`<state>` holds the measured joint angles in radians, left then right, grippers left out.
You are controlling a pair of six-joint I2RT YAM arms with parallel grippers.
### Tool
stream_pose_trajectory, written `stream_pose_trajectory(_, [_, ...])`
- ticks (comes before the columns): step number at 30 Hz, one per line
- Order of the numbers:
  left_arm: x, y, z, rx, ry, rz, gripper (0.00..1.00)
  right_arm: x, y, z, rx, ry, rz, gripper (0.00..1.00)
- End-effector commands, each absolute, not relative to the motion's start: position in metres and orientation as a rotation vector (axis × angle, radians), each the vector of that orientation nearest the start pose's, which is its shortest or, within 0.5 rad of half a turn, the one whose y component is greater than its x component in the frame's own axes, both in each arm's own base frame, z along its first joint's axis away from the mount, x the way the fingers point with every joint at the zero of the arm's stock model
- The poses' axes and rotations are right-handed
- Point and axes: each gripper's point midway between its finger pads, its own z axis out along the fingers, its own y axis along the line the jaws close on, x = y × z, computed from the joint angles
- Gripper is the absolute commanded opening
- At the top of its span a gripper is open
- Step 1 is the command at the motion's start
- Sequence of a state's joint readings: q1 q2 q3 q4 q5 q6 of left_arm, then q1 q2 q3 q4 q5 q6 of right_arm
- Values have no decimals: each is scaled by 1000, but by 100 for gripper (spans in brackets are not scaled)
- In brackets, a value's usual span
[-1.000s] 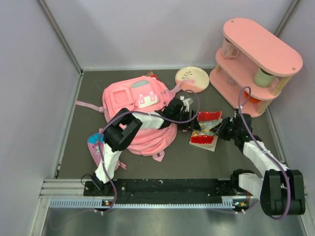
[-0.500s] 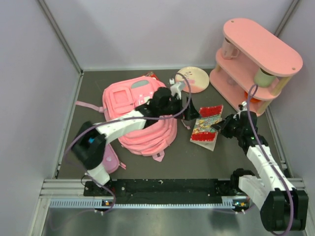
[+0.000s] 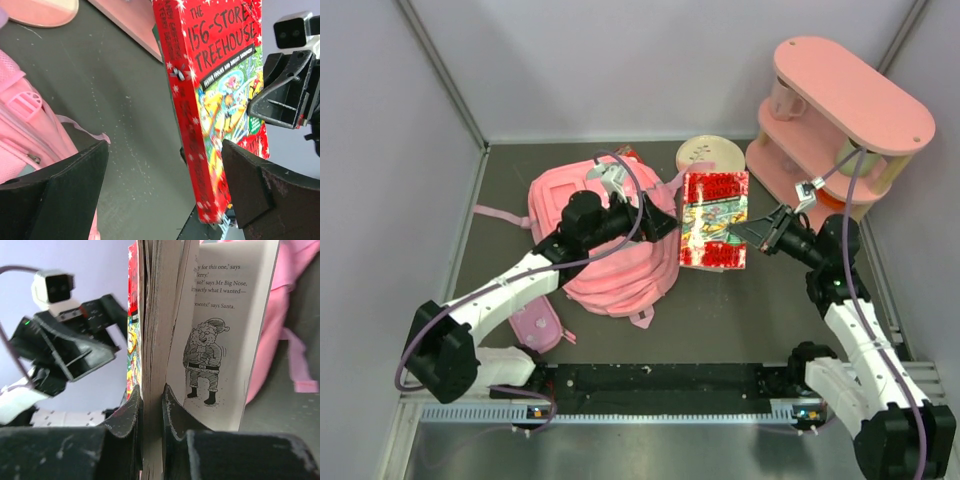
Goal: Pack the student bag
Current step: Pick up the book from the center of the board.
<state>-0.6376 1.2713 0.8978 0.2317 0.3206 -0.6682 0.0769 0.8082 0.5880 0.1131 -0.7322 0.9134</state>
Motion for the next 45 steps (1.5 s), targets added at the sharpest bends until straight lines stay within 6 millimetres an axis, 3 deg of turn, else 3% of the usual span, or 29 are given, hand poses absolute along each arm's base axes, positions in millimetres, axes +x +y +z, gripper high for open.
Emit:
stream_pose_trajectory(1, [279, -320, 317, 256, 1670, -1352, 98, 229, 188, 322, -108, 1590, 1567, 0])
stream_pose_trajectory(3, [279, -319, 323, 263, 1647, -1355, 98, 229, 194, 313, -81, 1625, 1664, 0])
stream_pose_trajectory(6, [275, -320, 333, 290, 1615, -1368, 98, 225, 200, 317, -111, 1583, 1724, 0])
stream_pose_trajectory(13, [271, -325, 331, 319, 1598, -1423, 98, 208, 226, 324, -320, 1592, 1786, 0])
stream_pose_trajectory(16, [271, -325, 331, 317, 1600, -1436, 91, 204, 232, 317, -371, 1625, 1809, 0])
stream_pose_trajectory(17, [270, -325, 330, 320, 1602, -1440, 86, 204, 232, 311, -366, 1657, 1813, 0])
stream_pose_trajectory(18, [270, -324, 332, 321, 1595, -1439, 69, 207, 233, 307, -372, 1668, 1791, 0])
stream_pose_trajectory(20, [270, -323, 332, 324, 1596, -1432, 51, 215, 233, 298, -339, 1706, 1762, 0])
stream_pose_trajectory(21, [269, -321, 334, 321, 1593, -1426, 35, 218, 233, 293, -301, 1761, 1753, 2])
stream_pose_trajectory(22, [270, -320, 333, 315, 1598, -1418, 13, 225, 232, 288, -323, 1770, 1689, 12])
stream_pose_trajectory(23, [271, -317, 328, 306, 1623, -1395, 1, 237, 231, 285, -279, 1792, 1615, 20])
stream_pose_trajectory(24, [271, -314, 330, 300, 1621, -1379, 0, 245, 225, 265, -224, 1924, 1496, 37])
stream_pose_trajectory(25, [276, -309, 327, 266, 1634, -1339, 0, 253, 217, 262, -174, 1956, 1388, 49])
stream_pose_trajectory(26, [278, -304, 319, 247, 1668, -1293, 0, 273, 200, 249, -33, 2004, 1215, 64])
stream_pose_trajectory(27, [278, -296, 321, 225, 1669, -1259, 0, 276, 190, 241, 21, 2041, 1132, 80])
stream_pose_trajectory(29, [288, -280, 315, 146, 1682, -1155, 0, 281, 176, 240, 94, 2025, 1032, 90])
stream_pose_trajectory(33, [291, -236, 314, -41, 1677, -989, 0, 267, 179, 225, 159, 2034, 1116, 93])
stream_pose_trajectory(34, [298, -219, 306, -143, 1667, -920, 0, 263, 187, 232, 115, 1995, 1196, 94])
stream_pose_trajectory(36, [293, -203, 314, -201, 1613, -903, 0, 253, 197, 221, 157, 2006, 1313, 94])
stream_pose_trajectory(38, [289, -190, 321, -251, 1563, -898, 0, 246, 209, 226, 121, 1961, 1417, 94])
stream_pose_trajectory(40, [286, -186, 327, -267, 1526, -918, 0, 238, 217, 215, 161, 1984, 1472, 94])
stream_pose_trajectory(45, [281, -185, 328, -303, 1476, -980, 0, 220, 252, 226, 121, 1929, 1572, 95])
